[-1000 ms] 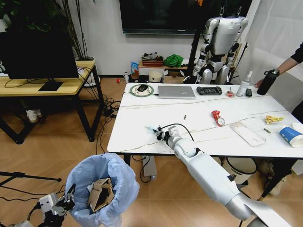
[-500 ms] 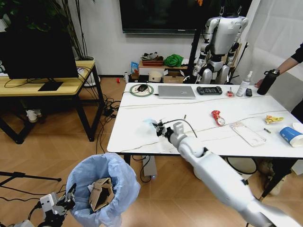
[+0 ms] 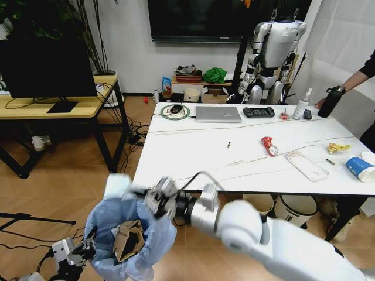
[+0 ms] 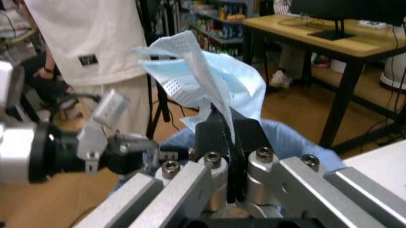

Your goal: Pick up the trash bin and place the trash from the table into it.

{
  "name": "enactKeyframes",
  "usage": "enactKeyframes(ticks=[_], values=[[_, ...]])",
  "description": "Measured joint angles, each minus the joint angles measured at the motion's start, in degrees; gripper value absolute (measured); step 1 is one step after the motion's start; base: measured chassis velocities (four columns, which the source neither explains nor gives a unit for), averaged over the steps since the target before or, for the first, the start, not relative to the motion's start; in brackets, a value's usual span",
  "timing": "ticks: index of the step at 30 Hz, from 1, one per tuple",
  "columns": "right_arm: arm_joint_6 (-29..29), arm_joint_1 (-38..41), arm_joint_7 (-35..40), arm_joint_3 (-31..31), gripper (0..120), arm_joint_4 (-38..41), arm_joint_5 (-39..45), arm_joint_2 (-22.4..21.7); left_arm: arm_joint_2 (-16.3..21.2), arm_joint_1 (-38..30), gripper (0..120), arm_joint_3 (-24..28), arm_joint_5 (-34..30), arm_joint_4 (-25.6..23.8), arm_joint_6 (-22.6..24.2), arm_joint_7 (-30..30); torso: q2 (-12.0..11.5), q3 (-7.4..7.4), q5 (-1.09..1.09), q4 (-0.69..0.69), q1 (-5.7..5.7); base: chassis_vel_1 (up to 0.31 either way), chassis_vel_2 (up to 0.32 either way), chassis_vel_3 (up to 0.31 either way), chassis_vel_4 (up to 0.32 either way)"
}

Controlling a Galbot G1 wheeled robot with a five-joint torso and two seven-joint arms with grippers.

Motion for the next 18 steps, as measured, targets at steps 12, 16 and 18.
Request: enactKeyframes(ticks=[12,16,18], values=[[0.09,-2.72,0.26,-0.4,38,-1.92,-5.13,-1.12,-0.59,0.18,0,0.55,0.83,-1.5,0.04,-0.05,0.0,0.0,0.01,0.0,0.01,0.0,0.0,0.0,0.0],[0.18,-3.85,0.36,0.39,53,-0.7,-5.34,-2.75,-0.49,-0.05,0,0.49,0.85,-1.42,0.07,-0.11,0.0,0.0,0.01,-0.01,0.01,0.0,0.0,0.0,0.0],[0.27,-4.12,0.37,0.67,57,-0.37,-5.34,-3.06,-0.46,-0.12,0,0.47,0.85,-1.34,0.07,-0.12,0.0,0.0,0.0,-0.01,0.01,0.0,0.0,0.0,0.0]])
